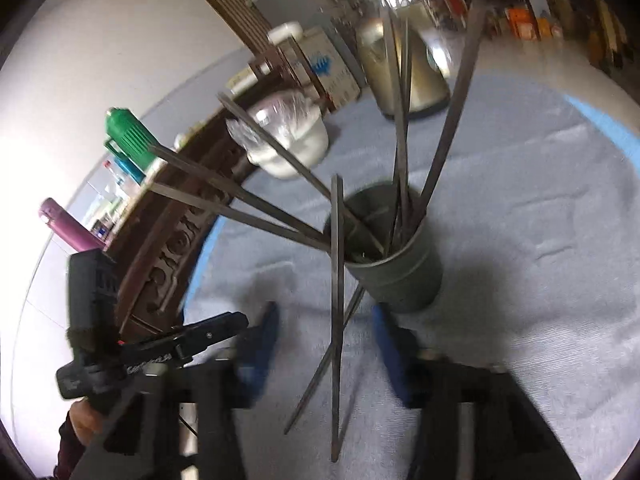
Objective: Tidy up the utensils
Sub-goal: 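Carry both held chopsticks upright over the rim of the grey cup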
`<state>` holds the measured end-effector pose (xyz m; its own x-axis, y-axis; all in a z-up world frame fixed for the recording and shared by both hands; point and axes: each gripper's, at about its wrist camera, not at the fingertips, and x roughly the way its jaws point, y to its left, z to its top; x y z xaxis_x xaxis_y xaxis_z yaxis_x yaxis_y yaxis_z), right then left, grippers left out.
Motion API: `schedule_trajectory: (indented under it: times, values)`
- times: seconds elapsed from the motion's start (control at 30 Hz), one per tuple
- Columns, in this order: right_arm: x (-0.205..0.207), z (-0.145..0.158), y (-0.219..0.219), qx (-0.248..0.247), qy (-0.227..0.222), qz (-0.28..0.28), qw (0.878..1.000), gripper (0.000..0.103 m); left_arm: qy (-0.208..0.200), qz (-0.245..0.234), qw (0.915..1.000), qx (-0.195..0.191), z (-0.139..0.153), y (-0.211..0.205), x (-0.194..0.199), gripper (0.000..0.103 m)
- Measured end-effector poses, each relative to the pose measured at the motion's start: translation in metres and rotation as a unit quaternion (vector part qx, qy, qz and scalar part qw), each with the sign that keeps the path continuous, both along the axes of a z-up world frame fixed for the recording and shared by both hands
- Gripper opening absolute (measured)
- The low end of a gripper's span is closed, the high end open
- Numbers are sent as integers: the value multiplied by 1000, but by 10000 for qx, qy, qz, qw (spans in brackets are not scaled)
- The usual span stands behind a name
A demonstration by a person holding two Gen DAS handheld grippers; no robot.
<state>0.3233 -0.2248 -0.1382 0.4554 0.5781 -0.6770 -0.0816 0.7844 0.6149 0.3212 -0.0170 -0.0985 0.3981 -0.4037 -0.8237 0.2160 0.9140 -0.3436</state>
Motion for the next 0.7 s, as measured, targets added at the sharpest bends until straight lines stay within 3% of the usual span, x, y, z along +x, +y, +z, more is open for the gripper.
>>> schedule_trajectory:
  times: [0.07,0.13,0.17,0.4,0.53,0.7]
  values:
    - [10,-11,8,-94,171,9,9998,32,22,-112,9999,125,-3,-3,4,29]
    - [14,-15,11,33,181,5,9998,11,83,-228,9994,247,-7,-6,8,29]
    - [14,-15,11,12,133,-13,9999,7,126,-318,9990,281,-9,-9,12,29]
    - [4,-11,0,-313,-33,-124,9994,7,562,-1169,9910,335,-33,-47,34,29]
    - [-5,-5,-18,-290,-67,-295,9991,7,732,-1296,9876,502,-52,-67,48,29]
    - [-20,-5,-37,-217,-37,-409,9989,7,649,-1209,9904,177,-52,-74,57,29]
